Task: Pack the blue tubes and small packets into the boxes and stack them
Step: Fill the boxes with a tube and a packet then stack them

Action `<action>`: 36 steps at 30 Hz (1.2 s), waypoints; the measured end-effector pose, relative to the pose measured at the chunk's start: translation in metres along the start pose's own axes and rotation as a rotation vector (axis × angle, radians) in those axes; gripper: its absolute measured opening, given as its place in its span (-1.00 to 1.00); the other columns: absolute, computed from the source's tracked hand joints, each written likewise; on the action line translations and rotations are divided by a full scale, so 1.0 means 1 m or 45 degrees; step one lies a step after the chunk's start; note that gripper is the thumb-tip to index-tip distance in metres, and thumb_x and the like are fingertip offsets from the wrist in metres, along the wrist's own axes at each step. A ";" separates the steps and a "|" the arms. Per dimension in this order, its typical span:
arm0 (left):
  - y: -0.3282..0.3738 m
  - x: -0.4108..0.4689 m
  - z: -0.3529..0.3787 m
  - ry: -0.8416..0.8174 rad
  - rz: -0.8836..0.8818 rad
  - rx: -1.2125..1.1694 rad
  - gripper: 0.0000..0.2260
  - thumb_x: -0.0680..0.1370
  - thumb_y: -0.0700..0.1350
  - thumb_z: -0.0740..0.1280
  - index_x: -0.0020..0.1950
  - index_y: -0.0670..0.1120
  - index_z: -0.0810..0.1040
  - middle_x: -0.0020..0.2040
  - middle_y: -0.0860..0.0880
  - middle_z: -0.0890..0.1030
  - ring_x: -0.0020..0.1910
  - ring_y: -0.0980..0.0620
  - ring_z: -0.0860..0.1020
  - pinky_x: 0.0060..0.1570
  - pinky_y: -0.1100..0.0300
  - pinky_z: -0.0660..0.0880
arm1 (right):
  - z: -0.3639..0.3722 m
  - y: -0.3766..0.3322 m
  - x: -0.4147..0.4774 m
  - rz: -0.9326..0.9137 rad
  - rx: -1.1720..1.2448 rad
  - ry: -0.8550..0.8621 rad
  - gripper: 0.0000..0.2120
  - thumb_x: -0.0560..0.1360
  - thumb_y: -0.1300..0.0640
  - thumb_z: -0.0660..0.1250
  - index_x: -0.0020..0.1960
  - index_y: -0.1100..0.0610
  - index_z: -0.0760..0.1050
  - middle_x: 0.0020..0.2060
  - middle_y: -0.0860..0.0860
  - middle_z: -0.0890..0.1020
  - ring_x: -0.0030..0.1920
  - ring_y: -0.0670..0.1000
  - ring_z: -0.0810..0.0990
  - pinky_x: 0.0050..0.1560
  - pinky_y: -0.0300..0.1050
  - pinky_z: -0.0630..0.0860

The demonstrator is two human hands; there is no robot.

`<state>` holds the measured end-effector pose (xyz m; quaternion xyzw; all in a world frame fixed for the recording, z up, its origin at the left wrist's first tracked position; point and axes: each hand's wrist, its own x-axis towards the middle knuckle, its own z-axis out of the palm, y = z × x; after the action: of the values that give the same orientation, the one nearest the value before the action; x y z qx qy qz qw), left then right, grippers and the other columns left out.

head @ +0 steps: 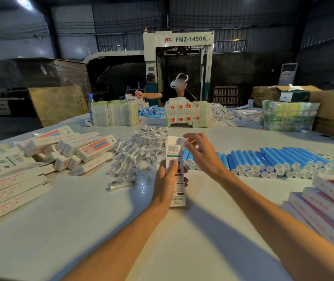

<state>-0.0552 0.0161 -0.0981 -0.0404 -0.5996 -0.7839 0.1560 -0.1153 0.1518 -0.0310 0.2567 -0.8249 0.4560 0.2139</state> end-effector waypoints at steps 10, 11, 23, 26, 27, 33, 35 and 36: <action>0.005 0.012 -0.025 0.439 0.168 0.183 -0.78 0.51 0.36 0.23 0.07 0.35 0.54 0.01 0.06 0.71 -0.06 0.04 0.72 -0.05 0.02 0.64 | 0.095 0.022 -0.017 -0.077 -0.445 -0.501 -0.60 0.71 0.32 0.12 0.49 0.51 0.27 0.18 -0.08 0.51 0.05 -0.29 0.37 0.13 -0.48 0.33; 0.006 0.013 -0.025 0.442 0.171 0.197 -0.78 0.51 0.37 0.22 0.07 0.37 0.52 0.02 0.07 0.71 -0.06 0.05 0.72 -0.06 0.02 0.64 | 0.097 0.019 -0.019 -0.097 -0.476 -0.495 -0.51 0.74 0.28 0.06 0.62 0.39 0.08 0.44 0.12 0.43 0.21 -0.36 0.26 0.18 -0.62 0.19; 0.017 0.004 -0.009 0.169 0.056 -0.036 -0.73 0.69 0.07 0.29 0.30 -0.03 0.58 0.01 -0.25 0.73 -0.15 -0.20 0.68 -0.07 -0.14 0.66 | 0.045 0.032 -0.023 -0.161 -0.356 -0.337 -0.85 0.57 0.30 0.38 0.06 0.09 0.50 -0.06 -0.09 0.61 0.00 0.00 0.64 0.04 -0.02 0.64; 0.018 -0.005 0.000 0.036 0.037 -0.031 -0.64 0.63 0.02 0.27 0.31 -0.16 0.56 -0.02 -0.25 0.74 -0.24 -0.12 0.68 -0.18 0.00 0.68 | 0.001 0.039 -0.022 0.102 -0.187 0.069 -0.83 0.57 0.28 0.42 0.08 0.08 0.53 -0.08 -0.05 0.65 -0.04 0.04 0.66 0.02 -0.09 0.64; 0.018 -0.007 0.003 0.001 0.017 -0.009 -0.57 0.56 0.04 0.28 0.31 -0.20 0.56 -0.01 -0.25 0.74 -0.26 -0.10 0.69 -0.21 0.04 0.68 | -0.015 0.036 -0.018 0.147 -0.109 0.178 -0.86 0.57 0.28 0.41 0.06 0.07 0.56 -0.08 -0.05 0.66 -0.04 0.02 0.66 0.03 -0.14 0.64; 0.013 -0.013 0.006 -0.229 -0.003 0.099 -0.62 0.57 -0.02 0.27 0.39 -0.06 0.50 0.06 -0.19 0.75 -0.15 -0.12 0.70 -0.11 -0.03 0.67 | -0.086 -0.021 -0.002 0.021 0.224 0.380 -0.80 0.60 0.24 0.34 0.03 -0.01 0.68 -0.01 -0.06 0.71 -0.10 -0.23 0.63 -0.08 -0.37 0.55; 0.013 -0.013 0.007 -0.261 0.011 0.123 -0.69 0.64 -0.07 0.25 0.38 -0.05 0.50 0.05 -0.17 0.74 -0.15 -0.12 0.69 -0.13 0.04 0.68 | -0.094 -0.038 0.002 -0.095 0.147 0.336 -0.83 0.59 0.22 0.35 0.07 0.06 0.69 -0.03 -0.11 0.70 -0.05 -0.24 0.62 -0.06 -0.38 0.55; 0.013 -0.014 0.008 -0.275 0.012 0.117 -0.73 0.69 -0.11 0.22 0.39 -0.05 0.50 0.04 -0.16 0.74 -0.15 -0.11 0.68 -0.13 0.06 0.67 | -0.096 -0.045 0.005 -0.145 0.098 0.316 -0.84 0.59 0.21 0.35 0.09 0.08 0.68 -0.03 -0.12 0.69 -0.03 -0.21 0.63 -0.05 -0.35 0.57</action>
<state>-0.0396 0.0234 -0.0877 -0.1204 -0.6480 -0.7459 0.0959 -0.0801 0.2132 0.0479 0.2527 -0.7581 0.5027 0.3298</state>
